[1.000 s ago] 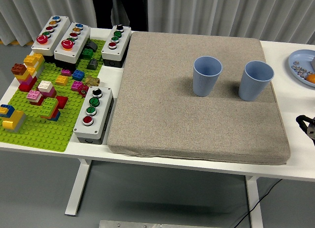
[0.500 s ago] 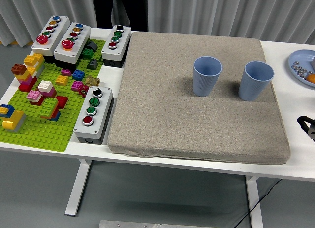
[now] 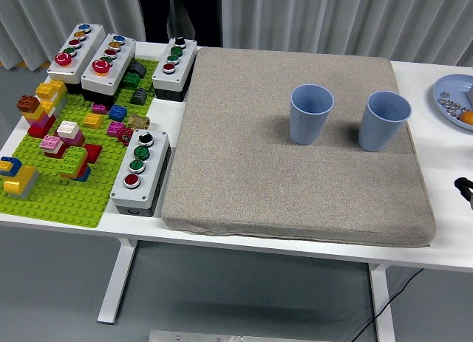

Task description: Pick cup pour cup place

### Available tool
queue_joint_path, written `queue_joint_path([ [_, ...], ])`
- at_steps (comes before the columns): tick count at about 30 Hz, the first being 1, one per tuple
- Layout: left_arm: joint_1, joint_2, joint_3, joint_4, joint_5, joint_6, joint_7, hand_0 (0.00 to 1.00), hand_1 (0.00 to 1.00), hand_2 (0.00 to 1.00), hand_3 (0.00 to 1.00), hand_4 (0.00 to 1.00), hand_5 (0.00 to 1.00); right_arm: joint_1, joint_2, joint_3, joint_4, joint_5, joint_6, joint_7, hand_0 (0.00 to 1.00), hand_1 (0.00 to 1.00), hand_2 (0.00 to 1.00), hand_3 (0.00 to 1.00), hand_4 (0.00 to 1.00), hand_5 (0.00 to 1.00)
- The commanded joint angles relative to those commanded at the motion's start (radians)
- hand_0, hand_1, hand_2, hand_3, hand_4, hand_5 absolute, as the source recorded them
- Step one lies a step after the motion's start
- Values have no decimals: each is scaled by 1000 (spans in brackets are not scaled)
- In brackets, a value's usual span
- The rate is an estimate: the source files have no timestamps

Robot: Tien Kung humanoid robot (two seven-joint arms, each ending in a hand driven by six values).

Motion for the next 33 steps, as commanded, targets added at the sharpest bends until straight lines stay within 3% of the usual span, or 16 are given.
queue_joint_path([
  [5, 0, 0, -3, 0, 4, 0, 1, 758, 815, 846, 762, 510, 952, -7, -5, 11, 4, -45, 46, -56, 880, 840, 929, 939, 907, 335],
  [6, 1, 0, -3, 0, 5, 0, 1, 758, 816, 846, 761, 510, 953, -8, -5, 12, 4, -52, 52, -66, 889, 865, 964, 995, 921, 218],
  [17, 3, 1, 9, 0, -3, 0, 1, 759, 816, 846, 762, 511, 952, -20, -8, 18, 3, -146, 118, -164, 896, 892, 998, 998, 929, 253],
  [26, 3, 3, 14, 0, -4, -1, 2, 759, 815, 845, 762, 510, 949, -43, -16, 15, 10, -157, 130, -175, 908, 901, 998, 998, 917, 214],
  [33, 2, 4, 14, 0, -1, -2, 1, 759, 815, 845, 762, 510, 949, -132, -43, 8, 20, -159, 141, -168, 907, 891, 998, 998, 917, 204],
])
